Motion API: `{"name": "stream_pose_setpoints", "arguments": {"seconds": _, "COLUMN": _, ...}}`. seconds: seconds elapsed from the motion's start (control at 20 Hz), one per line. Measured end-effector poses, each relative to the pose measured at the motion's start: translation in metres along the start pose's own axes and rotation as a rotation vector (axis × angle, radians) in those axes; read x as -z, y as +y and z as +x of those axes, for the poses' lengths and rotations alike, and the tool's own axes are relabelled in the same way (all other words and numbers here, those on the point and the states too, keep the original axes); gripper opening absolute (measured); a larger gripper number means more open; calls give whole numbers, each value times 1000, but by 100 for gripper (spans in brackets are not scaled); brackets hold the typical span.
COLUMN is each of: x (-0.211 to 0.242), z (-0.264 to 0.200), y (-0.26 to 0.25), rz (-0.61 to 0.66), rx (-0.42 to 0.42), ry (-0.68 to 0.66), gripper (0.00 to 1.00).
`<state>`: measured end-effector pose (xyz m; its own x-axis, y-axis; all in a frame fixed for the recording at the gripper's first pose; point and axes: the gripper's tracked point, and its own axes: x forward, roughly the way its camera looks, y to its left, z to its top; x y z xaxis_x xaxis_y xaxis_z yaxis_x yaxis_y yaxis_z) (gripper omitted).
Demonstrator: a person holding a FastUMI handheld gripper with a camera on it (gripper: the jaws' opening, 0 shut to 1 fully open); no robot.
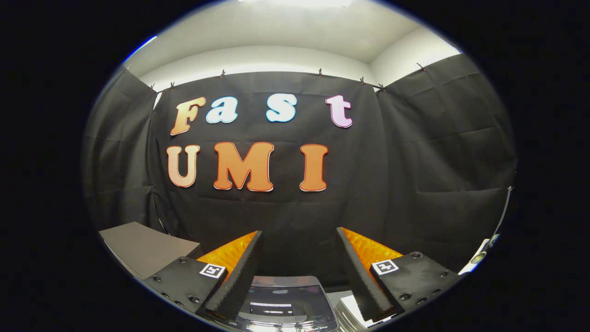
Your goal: Put the clothes into the washing machine and then close the washing machine lid.
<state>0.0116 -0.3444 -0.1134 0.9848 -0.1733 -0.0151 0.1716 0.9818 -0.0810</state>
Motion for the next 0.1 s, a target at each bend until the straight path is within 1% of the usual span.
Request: {"name": "stream_pose_setpoints", "arguments": {"seconds": 0.1, "x": 7, "z": -5, "y": -1, "rz": 3, "rx": 10, "ry": 4, "gripper": 100}}
